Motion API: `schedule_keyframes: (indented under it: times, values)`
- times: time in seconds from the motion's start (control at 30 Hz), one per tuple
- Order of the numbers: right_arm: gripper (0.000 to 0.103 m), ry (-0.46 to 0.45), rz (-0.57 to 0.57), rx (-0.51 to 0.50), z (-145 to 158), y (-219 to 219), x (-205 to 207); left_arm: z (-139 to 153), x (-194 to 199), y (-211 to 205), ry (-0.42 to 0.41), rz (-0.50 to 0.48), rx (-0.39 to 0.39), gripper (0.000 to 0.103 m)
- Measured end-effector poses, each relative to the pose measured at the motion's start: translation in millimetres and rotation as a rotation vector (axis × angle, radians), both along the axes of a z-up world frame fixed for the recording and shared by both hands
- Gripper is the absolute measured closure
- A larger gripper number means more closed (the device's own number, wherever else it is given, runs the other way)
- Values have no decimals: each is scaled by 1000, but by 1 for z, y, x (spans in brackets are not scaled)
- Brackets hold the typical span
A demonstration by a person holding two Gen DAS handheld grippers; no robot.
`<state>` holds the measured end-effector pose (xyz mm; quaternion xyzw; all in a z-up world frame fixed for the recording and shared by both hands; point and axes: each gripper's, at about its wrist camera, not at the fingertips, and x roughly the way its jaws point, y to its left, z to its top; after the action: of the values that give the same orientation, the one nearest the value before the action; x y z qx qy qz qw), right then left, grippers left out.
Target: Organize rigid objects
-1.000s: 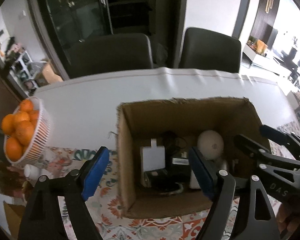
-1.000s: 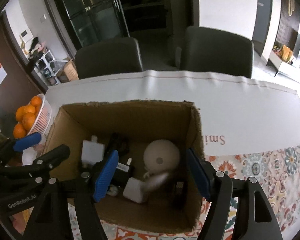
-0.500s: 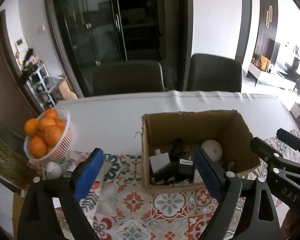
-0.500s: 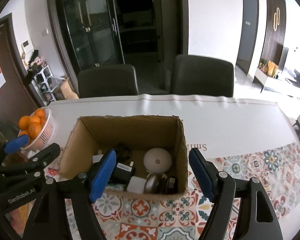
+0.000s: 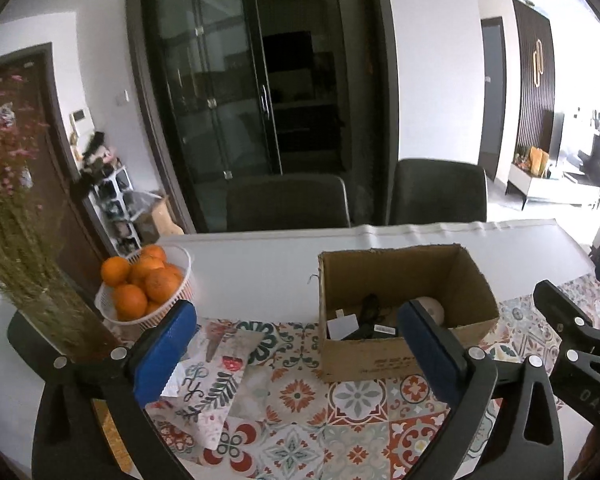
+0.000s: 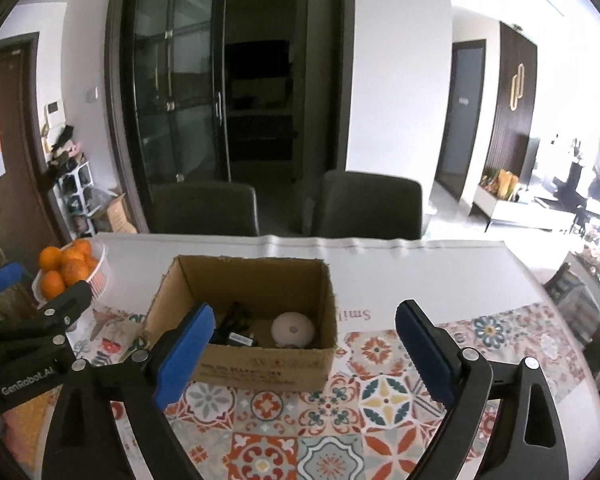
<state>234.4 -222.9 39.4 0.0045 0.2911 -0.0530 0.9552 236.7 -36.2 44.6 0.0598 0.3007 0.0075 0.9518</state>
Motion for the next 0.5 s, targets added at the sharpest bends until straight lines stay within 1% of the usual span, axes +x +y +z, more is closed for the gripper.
schedule_keyframes:
  times: [0.1,0.27,0.5]
  values:
    - [8,-28,-17,-1,7,-1,-17,7,-17,0,-30,-3,2,0]
    - [8,-48,-16,23,15,-3,-39,18,-43,1,-67,-19,-8,0]
    - [8,-71,-12,41,23,-3,-65,28,-69,-1,-106,-45,-6,0]
